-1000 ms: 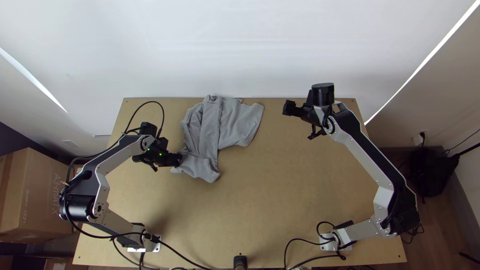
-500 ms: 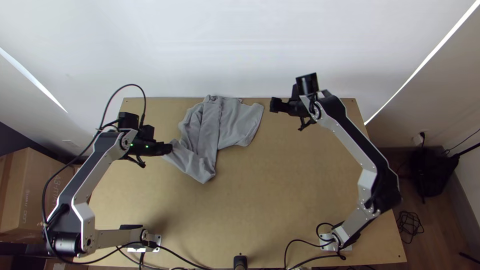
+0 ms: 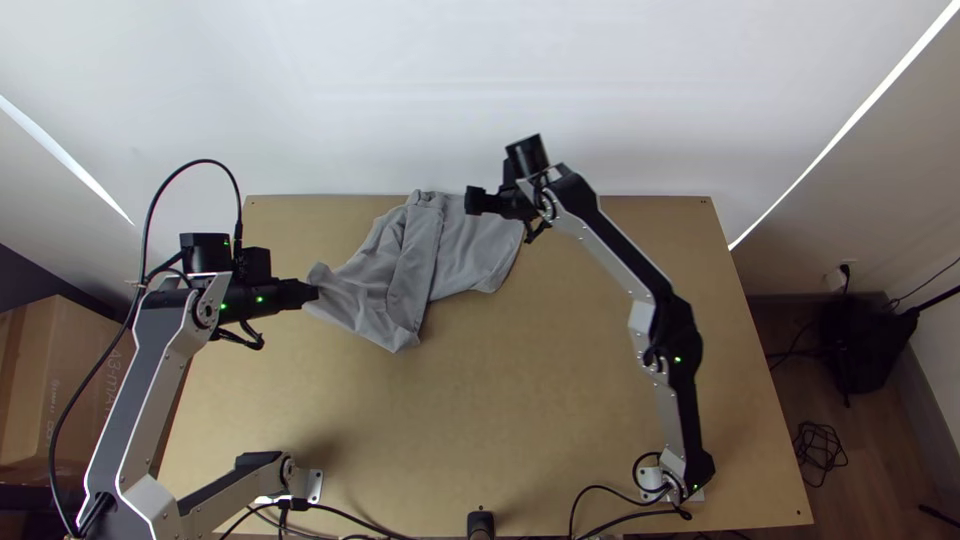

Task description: Fold the t-shirt

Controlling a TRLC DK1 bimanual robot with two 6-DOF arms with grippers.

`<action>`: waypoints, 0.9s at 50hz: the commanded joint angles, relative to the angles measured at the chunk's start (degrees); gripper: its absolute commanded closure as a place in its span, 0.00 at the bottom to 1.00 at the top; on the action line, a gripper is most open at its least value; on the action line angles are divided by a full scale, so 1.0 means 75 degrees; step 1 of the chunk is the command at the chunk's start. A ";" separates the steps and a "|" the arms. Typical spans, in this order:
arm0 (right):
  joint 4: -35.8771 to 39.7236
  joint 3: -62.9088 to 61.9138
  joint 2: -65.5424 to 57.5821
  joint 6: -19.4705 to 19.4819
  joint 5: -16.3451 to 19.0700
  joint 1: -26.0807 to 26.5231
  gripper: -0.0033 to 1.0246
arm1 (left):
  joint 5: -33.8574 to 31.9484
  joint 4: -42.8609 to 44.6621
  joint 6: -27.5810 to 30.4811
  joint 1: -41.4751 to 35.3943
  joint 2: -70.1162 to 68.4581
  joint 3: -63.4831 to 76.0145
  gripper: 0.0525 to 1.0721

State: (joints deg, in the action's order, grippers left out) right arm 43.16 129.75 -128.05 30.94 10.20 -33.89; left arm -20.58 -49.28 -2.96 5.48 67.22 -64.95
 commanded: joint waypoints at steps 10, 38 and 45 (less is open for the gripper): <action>-0.0739 0.0418 -0.1185 0.0351 0.0316 -0.0427 0.04 | -0.0104 -0.0227 -0.0121 0.0102 -0.0490 0.0164 0.97; -0.2297 0.0465 -0.2216 0.0668 0.1137 -0.0825 0.04 | -0.0092 -0.0262 -0.0672 0.0067 -0.0736 0.0386 0.97; -0.2426 0.0477 -0.2380 0.0726 0.1230 -0.0931 0.10 | -0.0069 -0.0262 -0.0707 0.0067 -0.0771 0.0386 0.97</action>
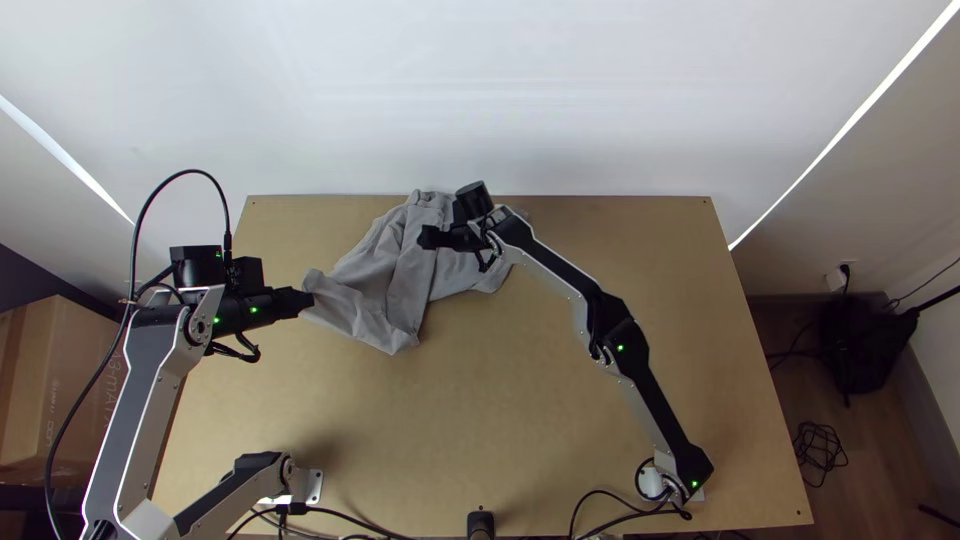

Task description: Fold the t-shirt

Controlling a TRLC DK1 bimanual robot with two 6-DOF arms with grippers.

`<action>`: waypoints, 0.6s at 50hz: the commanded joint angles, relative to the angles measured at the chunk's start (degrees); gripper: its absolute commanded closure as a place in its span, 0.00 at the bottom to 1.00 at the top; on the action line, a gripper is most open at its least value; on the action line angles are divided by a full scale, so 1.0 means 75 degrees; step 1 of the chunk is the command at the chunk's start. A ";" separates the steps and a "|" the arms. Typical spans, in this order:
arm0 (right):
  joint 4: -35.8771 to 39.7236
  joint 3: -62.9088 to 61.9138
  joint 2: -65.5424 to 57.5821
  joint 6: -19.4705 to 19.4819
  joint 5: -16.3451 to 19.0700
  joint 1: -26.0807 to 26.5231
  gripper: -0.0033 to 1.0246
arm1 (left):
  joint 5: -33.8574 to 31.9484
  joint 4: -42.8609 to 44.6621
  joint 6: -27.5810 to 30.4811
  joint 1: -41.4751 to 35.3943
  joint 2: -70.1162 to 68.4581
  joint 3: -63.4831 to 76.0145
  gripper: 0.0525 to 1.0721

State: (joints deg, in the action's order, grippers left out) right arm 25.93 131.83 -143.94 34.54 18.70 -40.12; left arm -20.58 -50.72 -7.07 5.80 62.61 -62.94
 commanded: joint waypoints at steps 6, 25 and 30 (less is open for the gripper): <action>-0.0141 0.0235 -0.0367 0.0316 0.0237 -0.0159 0.10 | -0.0057 -0.0069 -0.0182 0.0023 -0.0168 0.0118 0.97; -0.0493 0.0423 -0.0730 0.0339 0.0237 -0.0299 0.10 | -0.0045 -0.0069 -0.0159 0.0093 -0.0239 0.0259 0.97; -0.0669 0.0423 -0.0742 0.0339 0.0237 -0.0370 0.10 | -0.0045 -0.0058 -0.0135 0.0175 -0.0239 0.0294 0.97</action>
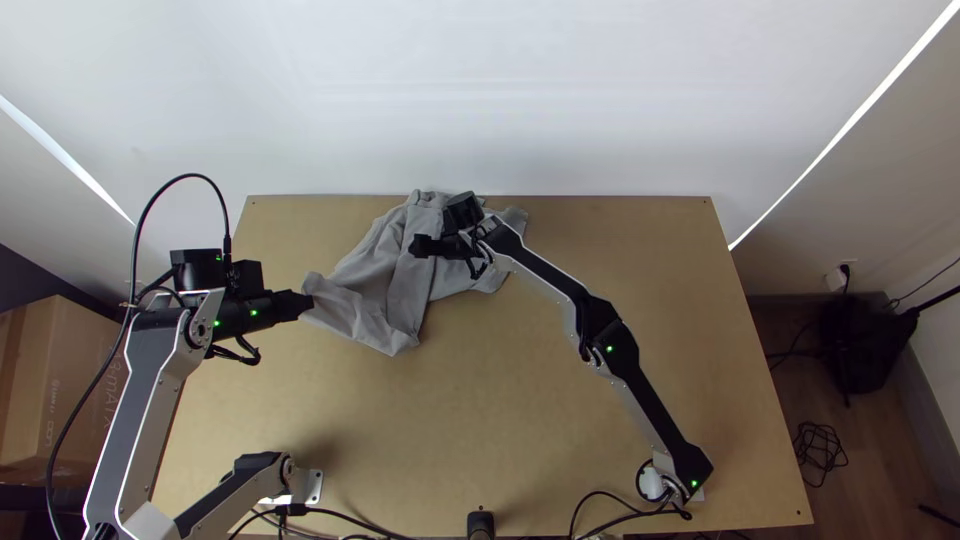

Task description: Fold the t-shirt

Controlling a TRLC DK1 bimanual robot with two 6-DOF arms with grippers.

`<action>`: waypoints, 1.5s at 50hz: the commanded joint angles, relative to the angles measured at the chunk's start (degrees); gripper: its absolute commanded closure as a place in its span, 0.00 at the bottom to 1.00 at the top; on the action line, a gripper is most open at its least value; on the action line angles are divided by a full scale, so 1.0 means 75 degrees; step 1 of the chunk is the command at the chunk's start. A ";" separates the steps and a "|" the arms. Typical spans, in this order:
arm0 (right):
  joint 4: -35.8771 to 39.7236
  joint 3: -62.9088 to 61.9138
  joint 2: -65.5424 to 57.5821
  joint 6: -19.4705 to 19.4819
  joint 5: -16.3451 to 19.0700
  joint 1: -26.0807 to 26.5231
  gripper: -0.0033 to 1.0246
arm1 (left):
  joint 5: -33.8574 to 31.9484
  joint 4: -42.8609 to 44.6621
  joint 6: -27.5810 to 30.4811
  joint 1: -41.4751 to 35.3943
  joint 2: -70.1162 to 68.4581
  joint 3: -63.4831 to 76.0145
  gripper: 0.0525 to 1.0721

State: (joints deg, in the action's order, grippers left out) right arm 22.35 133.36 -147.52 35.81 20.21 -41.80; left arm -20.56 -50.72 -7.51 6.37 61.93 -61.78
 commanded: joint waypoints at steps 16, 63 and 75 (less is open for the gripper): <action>-0.0390 0.0219 -0.0334 0.0252 0.0036 -0.0216 0.33 | -0.0048 -0.0046 -0.0065 0.0100 -0.0113 0.0116 0.97; 0.0665 -0.6602 0.6849 -0.0463 -0.0386 0.1800 0.97 | -0.0201 0.0059 -0.0382 0.0135 -0.0910 0.0538 0.97; 0.0653 -0.9262 0.8959 -0.0427 -0.0374 0.1847 0.97 | -0.0329 0.0282 -0.0698 -0.0053 -0.1390 0.1007 0.97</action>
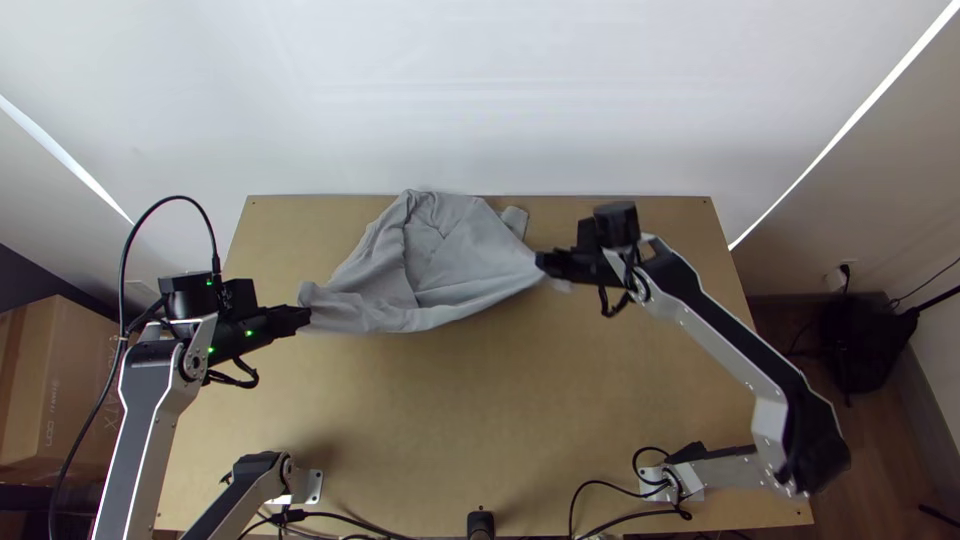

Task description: Fold the t-shirt

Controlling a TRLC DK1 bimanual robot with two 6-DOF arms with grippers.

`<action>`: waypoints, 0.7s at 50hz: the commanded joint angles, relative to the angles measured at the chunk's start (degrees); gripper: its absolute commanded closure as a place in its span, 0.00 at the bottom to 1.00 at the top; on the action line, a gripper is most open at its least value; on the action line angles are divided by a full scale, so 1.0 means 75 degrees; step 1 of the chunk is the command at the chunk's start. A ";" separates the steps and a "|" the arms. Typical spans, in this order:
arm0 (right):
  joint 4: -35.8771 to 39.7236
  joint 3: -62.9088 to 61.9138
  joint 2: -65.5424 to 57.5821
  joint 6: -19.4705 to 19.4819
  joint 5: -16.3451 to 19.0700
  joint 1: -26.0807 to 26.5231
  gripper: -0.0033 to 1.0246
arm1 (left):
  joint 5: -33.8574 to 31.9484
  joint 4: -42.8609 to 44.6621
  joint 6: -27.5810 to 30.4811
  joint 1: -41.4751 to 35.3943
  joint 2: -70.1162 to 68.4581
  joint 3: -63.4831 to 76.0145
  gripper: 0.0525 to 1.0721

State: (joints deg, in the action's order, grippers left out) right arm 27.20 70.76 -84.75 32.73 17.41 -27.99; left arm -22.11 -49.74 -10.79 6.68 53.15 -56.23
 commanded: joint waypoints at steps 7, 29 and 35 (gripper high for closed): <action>-0.0099 -0.1853 0.0659 0.0112 -0.0013 -0.0007 0.80 | -0.0123 0.0397 -0.0507 -0.0304 -0.0359 0.0501 0.97; 0.0697 -0.2661 0.2558 -0.2548 -0.0505 0.0157 0.48 | -0.0099 0.0620 -0.0495 -0.0316 -0.0254 0.0454 0.97; 0.0709 -0.3283 0.3460 -0.3966 -0.0634 0.0275 0.46 | -0.0099 0.0667 -0.0519 -0.0316 -0.0242 0.0501 0.97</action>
State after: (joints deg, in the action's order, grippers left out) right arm 31.42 50.57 -63.57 12.88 13.47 -26.81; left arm -22.11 -45.67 -13.52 4.49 51.16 -52.97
